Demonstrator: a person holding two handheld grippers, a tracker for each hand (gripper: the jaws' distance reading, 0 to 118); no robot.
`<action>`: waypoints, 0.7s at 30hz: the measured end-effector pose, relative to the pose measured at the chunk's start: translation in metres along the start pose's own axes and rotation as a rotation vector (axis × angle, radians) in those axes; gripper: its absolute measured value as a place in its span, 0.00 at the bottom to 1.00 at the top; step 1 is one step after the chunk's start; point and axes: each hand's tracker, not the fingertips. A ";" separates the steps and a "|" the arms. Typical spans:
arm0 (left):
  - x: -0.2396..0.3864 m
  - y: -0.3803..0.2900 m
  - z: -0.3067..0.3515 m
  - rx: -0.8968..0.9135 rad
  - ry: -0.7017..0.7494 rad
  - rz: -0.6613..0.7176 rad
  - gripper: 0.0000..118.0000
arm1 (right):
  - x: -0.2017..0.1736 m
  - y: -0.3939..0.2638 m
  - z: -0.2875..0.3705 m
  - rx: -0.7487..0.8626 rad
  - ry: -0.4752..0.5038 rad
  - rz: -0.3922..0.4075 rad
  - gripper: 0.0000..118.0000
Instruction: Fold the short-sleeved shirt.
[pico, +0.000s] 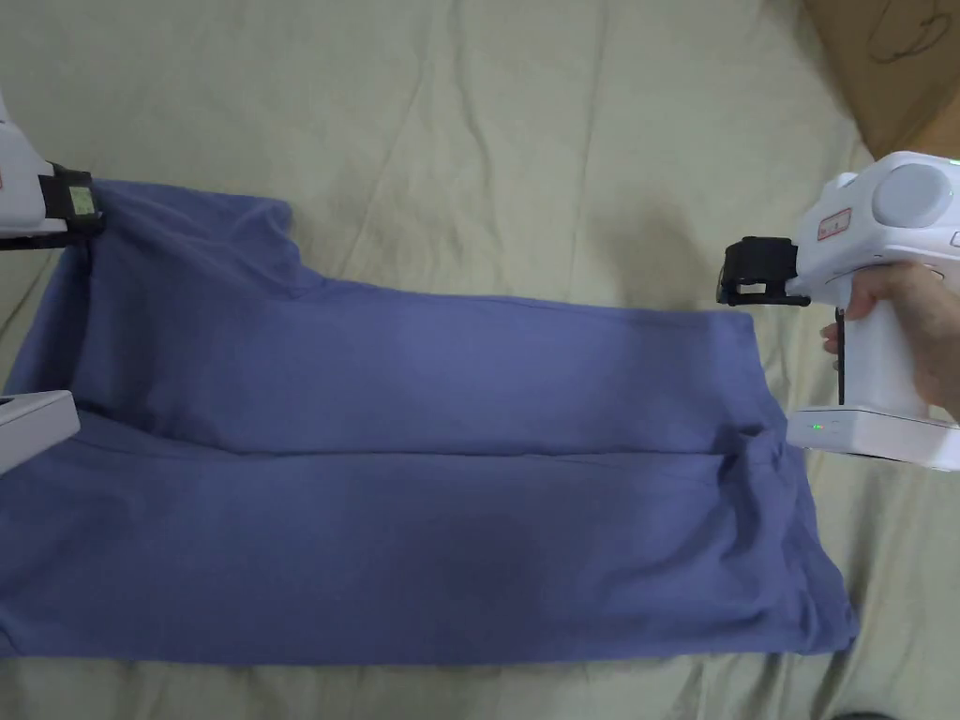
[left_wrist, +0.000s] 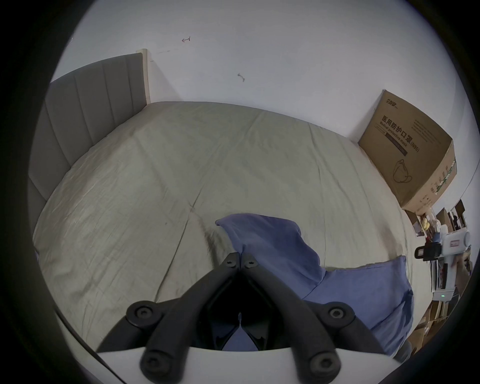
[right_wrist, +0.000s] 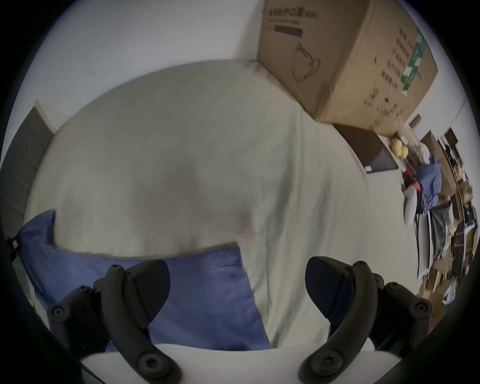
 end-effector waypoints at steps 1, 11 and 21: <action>0.001 0.000 0.000 -0.001 -0.002 0.000 0.00 | -0.001 0.001 -0.008 0.000 -0.002 -0.006 0.86; -0.014 0.002 -0.018 -0.025 0.010 0.028 0.00 | -0.011 0.000 -0.048 -0.051 0.052 -0.077 0.22; -0.026 0.001 0.013 0.003 -0.039 0.065 0.00 | 0.002 0.002 0.057 0.111 0.163 -0.048 0.04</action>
